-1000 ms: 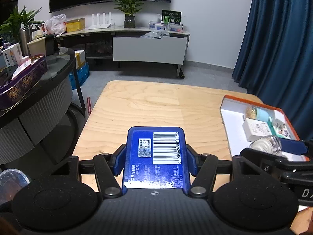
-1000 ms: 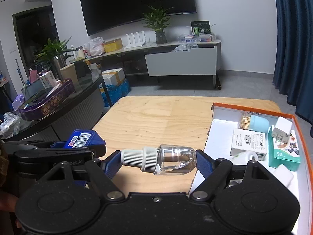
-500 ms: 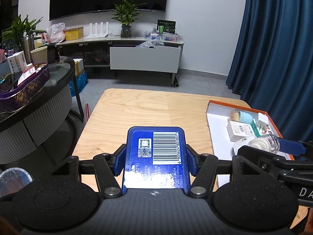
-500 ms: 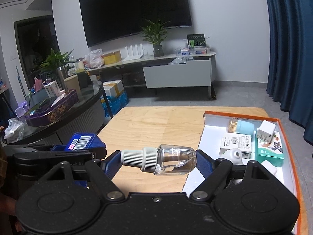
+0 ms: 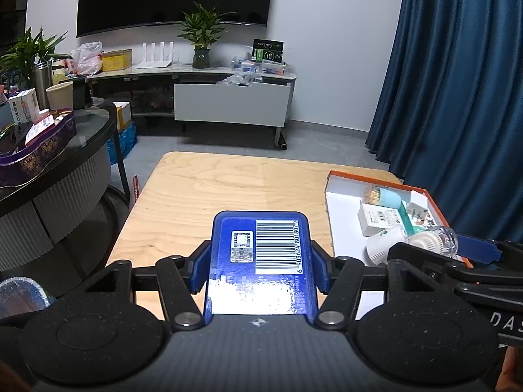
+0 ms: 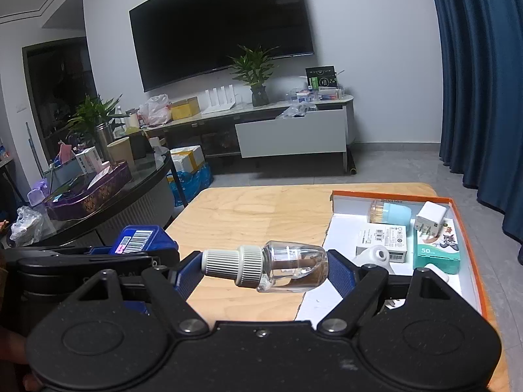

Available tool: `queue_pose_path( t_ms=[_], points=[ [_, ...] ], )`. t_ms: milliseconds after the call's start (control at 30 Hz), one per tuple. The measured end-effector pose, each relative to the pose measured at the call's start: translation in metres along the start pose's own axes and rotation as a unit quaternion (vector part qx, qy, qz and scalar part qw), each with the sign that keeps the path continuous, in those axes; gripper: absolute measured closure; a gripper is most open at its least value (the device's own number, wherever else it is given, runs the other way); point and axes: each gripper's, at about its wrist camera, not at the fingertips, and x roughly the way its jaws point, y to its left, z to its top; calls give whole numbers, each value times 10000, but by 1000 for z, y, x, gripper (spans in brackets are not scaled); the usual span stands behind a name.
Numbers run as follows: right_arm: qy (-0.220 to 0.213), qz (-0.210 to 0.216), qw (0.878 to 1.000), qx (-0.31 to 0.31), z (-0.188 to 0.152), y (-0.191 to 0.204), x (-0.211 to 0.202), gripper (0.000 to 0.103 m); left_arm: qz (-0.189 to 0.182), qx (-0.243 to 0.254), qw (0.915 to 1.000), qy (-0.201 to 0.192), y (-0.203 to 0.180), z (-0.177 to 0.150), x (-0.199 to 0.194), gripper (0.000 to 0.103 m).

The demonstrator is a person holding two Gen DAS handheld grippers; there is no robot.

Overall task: Organize rigid objects
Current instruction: 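Carry the blue box and glass bottle toward the tray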

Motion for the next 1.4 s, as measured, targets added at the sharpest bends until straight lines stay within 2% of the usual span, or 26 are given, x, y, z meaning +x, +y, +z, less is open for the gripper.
queue_pose_path(
  t_ms=[1400],
  points=[
    [-374, -556, 9970, 375, -3, -42, -37, 7, -504, 441, 9977, -31, -45, -4, 1, 42]
  ],
)
